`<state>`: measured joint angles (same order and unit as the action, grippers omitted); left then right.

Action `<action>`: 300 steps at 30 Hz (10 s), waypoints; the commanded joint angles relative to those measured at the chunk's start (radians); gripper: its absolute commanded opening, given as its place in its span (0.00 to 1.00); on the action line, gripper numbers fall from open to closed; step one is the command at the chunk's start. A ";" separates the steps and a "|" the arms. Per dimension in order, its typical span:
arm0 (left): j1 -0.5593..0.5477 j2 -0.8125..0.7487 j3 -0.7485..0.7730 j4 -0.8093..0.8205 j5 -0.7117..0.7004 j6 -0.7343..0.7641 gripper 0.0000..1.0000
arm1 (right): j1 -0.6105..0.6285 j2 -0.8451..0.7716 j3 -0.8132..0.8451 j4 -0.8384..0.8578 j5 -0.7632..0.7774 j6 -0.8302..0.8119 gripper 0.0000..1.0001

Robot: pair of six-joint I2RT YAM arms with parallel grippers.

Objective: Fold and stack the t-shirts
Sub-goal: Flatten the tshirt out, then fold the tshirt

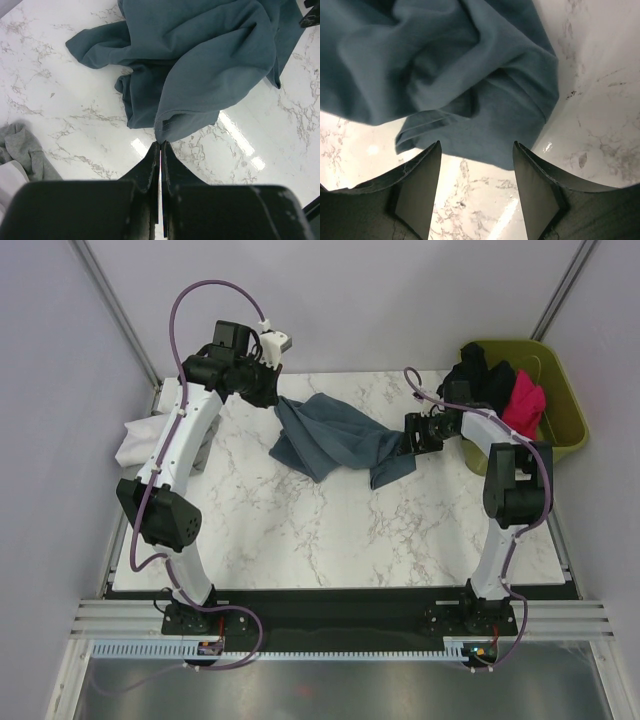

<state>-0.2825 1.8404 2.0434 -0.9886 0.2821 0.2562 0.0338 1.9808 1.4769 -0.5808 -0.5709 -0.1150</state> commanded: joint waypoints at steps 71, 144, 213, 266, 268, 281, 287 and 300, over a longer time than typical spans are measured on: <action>0.036 0.026 -0.042 0.047 -0.066 0.029 0.02 | 0.127 0.286 0.768 -0.117 0.111 -0.026 0.45; 0.048 0.025 -0.049 0.057 -0.055 0.017 0.02 | 0.207 0.457 0.901 -0.019 -0.084 -0.057 0.00; 0.134 0.207 -0.188 0.416 -0.161 0.227 0.02 | 0.047 0.241 0.429 0.487 0.146 -0.088 0.00; 0.253 0.468 0.124 0.415 -0.250 0.118 0.02 | 0.101 0.757 1.008 0.634 0.555 0.026 0.69; 0.253 0.461 0.110 0.410 -0.247 0.117 0.02 | 0.097 0.779 1.028 0.653 0.559 0.034 0.70; 0.246 0.385 0.097 0.337 -0.166 0.055 0.02 | 0.081 0.865 1.059 0.682 0.534 0.098 0.64; 0.238 0.364 0.104 0.324 -0.139 -0.003 0.02 | 0.080 0.856 1.048 0.670 0.540 0.089 0.42; 0.221 0.326 0.072 0.312 -0.124 -0.002 0.02 | 0.066 0.855 1.063 0.688 0.603 0.086 0.49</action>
<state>-0.0616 2.2559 2.1288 -0.6720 0.1310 0.2874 0.1104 2.8605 2.5072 0.0681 0.0105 -0.0254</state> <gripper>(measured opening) 0.026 0.411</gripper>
